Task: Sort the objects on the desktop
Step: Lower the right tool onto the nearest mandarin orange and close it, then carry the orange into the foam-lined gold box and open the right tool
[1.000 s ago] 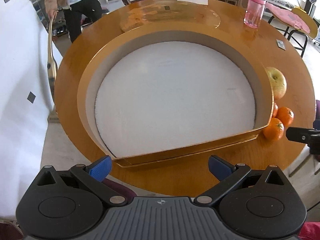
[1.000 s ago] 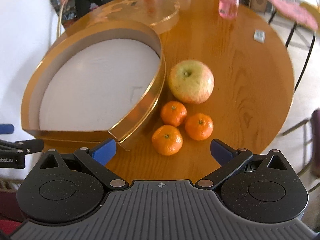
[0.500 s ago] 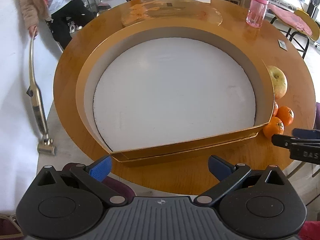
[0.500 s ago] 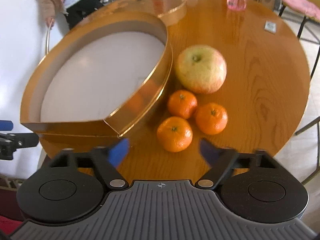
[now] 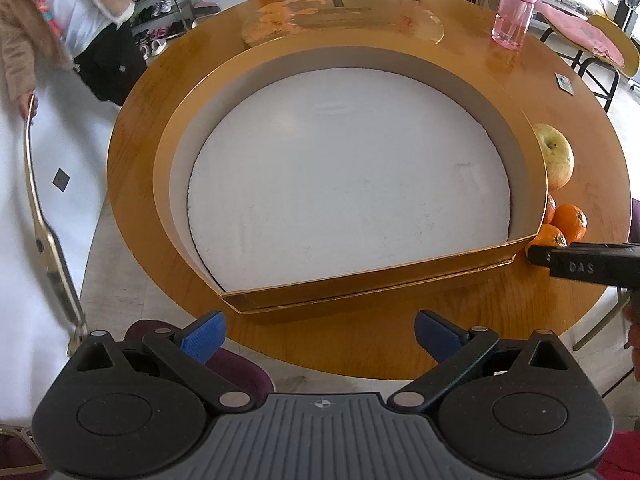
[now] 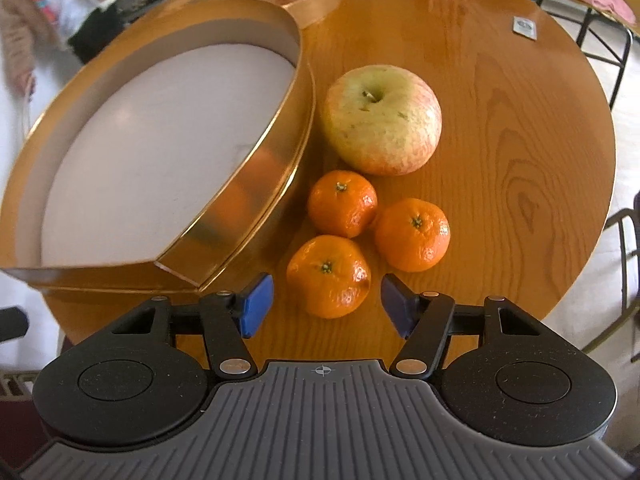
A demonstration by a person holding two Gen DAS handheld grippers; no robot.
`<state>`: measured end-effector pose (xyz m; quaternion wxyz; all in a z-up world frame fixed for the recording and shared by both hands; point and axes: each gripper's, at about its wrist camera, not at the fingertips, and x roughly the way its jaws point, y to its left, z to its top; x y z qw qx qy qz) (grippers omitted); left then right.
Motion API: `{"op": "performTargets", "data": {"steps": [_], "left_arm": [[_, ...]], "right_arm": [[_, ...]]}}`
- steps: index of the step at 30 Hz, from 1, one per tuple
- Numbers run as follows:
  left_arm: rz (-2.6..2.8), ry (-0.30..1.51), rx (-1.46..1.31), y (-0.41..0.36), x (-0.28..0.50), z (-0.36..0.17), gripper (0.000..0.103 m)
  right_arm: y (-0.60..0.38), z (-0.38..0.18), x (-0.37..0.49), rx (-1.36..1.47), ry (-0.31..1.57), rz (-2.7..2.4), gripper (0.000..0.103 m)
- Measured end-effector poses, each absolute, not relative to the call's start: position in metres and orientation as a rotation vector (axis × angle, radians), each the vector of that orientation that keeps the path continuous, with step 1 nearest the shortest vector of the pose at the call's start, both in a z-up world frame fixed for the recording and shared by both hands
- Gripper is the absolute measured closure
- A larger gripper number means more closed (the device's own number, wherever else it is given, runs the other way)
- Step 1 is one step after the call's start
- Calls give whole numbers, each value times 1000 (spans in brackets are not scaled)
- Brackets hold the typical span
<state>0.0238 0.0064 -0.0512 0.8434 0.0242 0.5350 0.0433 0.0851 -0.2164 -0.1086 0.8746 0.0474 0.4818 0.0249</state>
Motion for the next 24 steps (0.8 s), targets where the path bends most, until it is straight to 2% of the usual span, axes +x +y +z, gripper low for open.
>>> {"op": "performTargets", "data": {"steps": [2, 8, 11, 18, 24], "left_arm": [[94, 1130, 52, 7, 23, -52, 2], [99, 1135, 52, 8, 22, -52, 2], [96, 1135, 52, 7, 22, -53, 2], [96, 1132, 32, 13, 21, -55, 2], [109, 1108, -26, 28, 20, -53, 2]], "right_arm": [[-214, -109, 87, 107, 1006, 42, 44], [-210, -111, 91, 104, 1013, 14, 44], [-207, -117, 94, 80, 1027, -7, 53], [-211, -112, 79, 81, 1061, 12, 54], [-227, -63, 65, 145, 997, 25, 54]]}}
